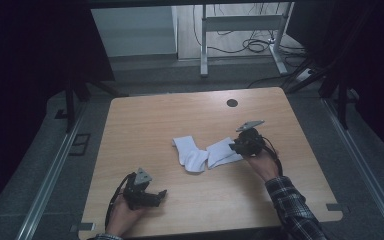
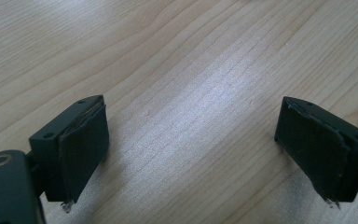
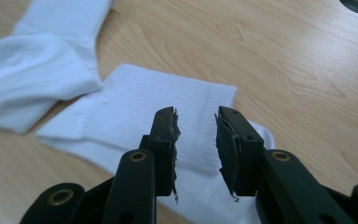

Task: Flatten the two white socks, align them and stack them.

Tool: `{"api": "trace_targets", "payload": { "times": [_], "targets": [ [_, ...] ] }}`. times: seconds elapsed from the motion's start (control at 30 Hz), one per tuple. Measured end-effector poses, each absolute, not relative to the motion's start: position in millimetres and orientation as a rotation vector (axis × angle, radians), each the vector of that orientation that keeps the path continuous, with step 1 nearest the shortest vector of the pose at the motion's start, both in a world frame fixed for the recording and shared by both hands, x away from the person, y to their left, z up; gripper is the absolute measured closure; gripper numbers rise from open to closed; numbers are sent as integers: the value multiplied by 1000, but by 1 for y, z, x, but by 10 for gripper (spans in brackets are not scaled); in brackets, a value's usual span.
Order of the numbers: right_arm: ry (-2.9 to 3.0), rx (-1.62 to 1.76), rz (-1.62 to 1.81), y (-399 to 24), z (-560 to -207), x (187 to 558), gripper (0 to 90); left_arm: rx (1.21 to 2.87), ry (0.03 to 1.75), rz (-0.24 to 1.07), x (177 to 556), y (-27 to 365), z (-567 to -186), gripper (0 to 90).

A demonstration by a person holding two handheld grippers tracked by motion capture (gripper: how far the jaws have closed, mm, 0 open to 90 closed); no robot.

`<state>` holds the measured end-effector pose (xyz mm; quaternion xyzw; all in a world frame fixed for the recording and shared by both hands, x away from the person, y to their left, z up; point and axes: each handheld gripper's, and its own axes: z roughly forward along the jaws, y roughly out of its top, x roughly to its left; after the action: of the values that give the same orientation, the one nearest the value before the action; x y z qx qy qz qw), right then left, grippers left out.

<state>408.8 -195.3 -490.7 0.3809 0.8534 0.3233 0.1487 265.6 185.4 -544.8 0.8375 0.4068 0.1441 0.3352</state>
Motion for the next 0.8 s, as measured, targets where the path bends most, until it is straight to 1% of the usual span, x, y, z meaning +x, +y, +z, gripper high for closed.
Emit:
{"api": "trace_targets", "payload": {
  "times": [0.17,0.33,0.37,0.4,0.47,0.53,0.63,0.8],
  "targets": [
    [2452,1136,875,-190,-503,424,640,2185,1061,376,266,185,-545,98],
    [2467,1150,809,-189,-516,430,629,2184,1061,376,266,185,-545,98],
    [2470,1159,810,-189,-519,430,669,2184,1061,376,266,185,-545,99],
    [2477,1169,845,-190,-521,429,739,2184,1061,376,266,185,-545,99],
    [2475,1180,858,-191,-520,428,826,2185,1061,376,266,185,-545,98],
    [2485,1179,849,-192,-517,425,847,2185,1061,376,266,185,-545,98],
    [2488,1189,904,-197,-508,421,849,2185,1061,376,266,185,-545,98],
    [2461,1152,966,-206,-475,412,847,2185,1061,376,266,185,-545,98]
  ]
}}
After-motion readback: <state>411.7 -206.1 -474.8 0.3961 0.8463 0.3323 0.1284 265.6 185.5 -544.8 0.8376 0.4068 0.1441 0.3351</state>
